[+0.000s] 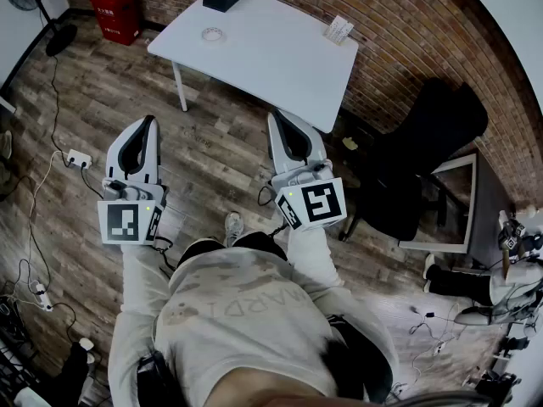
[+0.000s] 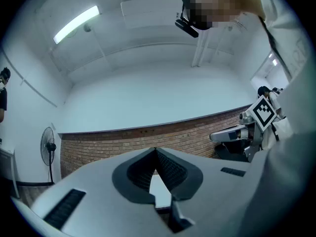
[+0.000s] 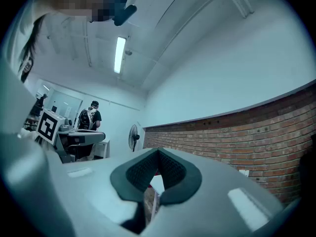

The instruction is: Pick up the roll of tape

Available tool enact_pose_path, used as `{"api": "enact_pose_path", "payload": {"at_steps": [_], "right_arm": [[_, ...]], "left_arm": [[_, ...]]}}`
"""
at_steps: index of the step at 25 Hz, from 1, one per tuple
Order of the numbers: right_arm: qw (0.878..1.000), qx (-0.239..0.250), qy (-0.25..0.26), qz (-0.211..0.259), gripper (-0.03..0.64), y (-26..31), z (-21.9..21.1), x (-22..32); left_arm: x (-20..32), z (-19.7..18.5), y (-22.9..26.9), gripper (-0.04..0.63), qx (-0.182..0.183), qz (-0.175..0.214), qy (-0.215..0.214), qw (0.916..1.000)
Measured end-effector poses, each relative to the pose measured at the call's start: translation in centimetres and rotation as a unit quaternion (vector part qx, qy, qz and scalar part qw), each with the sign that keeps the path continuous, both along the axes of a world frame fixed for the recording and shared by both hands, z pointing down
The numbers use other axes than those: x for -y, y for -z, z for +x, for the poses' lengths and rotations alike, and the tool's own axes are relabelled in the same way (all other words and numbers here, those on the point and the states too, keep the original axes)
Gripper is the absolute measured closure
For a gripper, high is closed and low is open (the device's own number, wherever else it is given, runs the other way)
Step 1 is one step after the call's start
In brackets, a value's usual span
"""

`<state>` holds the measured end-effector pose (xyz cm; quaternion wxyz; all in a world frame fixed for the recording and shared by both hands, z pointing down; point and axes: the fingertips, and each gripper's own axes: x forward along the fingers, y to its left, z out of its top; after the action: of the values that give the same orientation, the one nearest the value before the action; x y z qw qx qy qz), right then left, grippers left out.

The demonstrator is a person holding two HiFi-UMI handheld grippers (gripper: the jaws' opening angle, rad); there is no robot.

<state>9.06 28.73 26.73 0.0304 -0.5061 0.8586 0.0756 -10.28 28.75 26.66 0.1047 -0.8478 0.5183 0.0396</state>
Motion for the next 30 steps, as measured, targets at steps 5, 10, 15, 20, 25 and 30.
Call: {"api": "enact_pose_path", "payload": {"at_steps": [5,10,15,20,25,30], "right_arm": [[1.0,0.002,0.0,0.0,0.606,-0.1,0.7,0.9],[1.0,0.002,0.004,0.0,0.606,-0.2,1.0,1.7],[0.999,0.03,0.015,0.002,0.606,0.0,1.8,3.6],[0.999,0.021,0.026,0.006,0.606,-0.2,2.2,5.7],[0.999,0.018,0.033,0.01,0.606,-0.3,3.4,8.1],[0.999,0.02,0.038,0.008,0.606,-1.0,5.2,10.2]], "left_arm": [[0.9,0.7,-0.2,0.592,0.002,-0.002,0.001,1.0],[1.6,1.1,-0.3,0.592,0.001,0.0,0.004,1.0],[3.1,1.8,-0.3,0.592,0.0,0.0,0.012,0.9999],[4.8,2.7,-0.5,0.592,0.0,0.002,0.018,0.9998],[6.9,3.9,-0.2,0.592,0.0,0.012,0.031,0.9994],[8.7,5.5,-0.3,0.592,-0.002,0.013,0.038,0.9992]]}}
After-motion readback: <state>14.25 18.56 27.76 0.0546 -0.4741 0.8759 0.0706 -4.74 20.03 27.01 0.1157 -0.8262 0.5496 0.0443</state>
